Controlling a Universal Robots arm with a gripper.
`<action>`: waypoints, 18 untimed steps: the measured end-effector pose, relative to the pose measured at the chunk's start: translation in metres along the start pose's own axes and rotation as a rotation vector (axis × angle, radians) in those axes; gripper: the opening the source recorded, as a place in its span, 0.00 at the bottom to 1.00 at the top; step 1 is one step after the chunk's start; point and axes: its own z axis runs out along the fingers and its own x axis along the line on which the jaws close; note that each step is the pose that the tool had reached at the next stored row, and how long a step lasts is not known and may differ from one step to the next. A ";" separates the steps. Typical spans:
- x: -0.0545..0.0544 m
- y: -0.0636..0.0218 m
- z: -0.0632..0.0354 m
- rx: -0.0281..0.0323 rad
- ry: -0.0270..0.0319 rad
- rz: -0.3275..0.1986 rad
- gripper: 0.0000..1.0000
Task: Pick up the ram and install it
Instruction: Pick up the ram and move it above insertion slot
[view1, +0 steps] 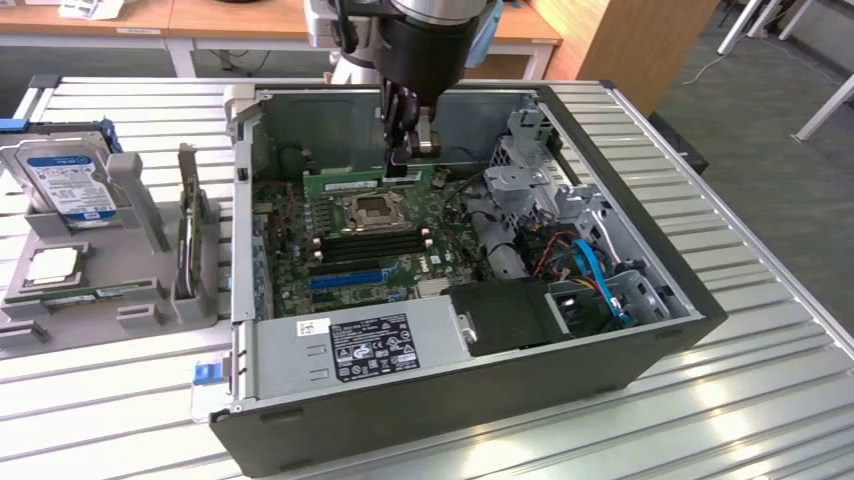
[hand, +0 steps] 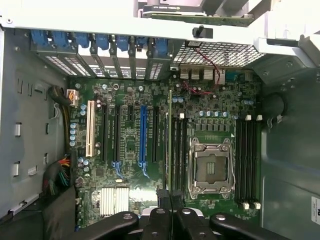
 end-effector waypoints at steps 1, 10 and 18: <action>0.000 0.0000 0.0001 0.0001 -0.0001 0.000 0.11; -0.003 -0.0001 0.0012 0.0001 0.0274 0.001 0.11; -0.005 -0.0003 0.0017 0.0001 0.0294 0.001 0.11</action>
